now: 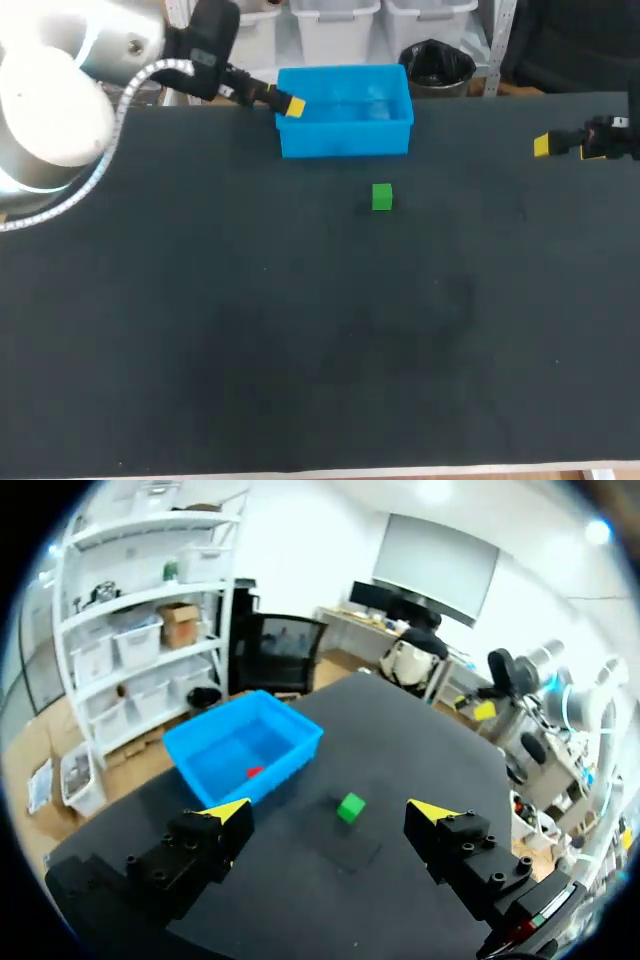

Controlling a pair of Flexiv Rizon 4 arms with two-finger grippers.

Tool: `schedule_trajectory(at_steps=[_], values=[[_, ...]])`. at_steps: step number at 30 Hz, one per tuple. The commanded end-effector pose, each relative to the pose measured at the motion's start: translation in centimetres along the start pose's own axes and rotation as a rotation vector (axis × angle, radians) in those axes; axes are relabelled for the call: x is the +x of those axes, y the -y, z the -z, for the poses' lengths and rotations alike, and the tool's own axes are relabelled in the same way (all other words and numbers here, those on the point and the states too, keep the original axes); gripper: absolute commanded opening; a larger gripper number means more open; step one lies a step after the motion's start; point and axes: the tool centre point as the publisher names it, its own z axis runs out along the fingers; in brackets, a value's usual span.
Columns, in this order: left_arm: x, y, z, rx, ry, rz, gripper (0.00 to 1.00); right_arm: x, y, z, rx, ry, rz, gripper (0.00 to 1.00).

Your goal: Use the left arm to pick the red cube and place it into the blue plastic box first, then use the right arm to grasp the green cube and put it into the same blue plastic box after the first action is fully finished.

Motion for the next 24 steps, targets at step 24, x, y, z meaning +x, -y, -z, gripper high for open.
schedule_trajectory(at_steps=[24], values=[[5.4,0.2,0.7,0.076,-0.069,-0.051,1.00,0.0,-0.1,0.1,0.006,-0.002,-0.001,1.00]])
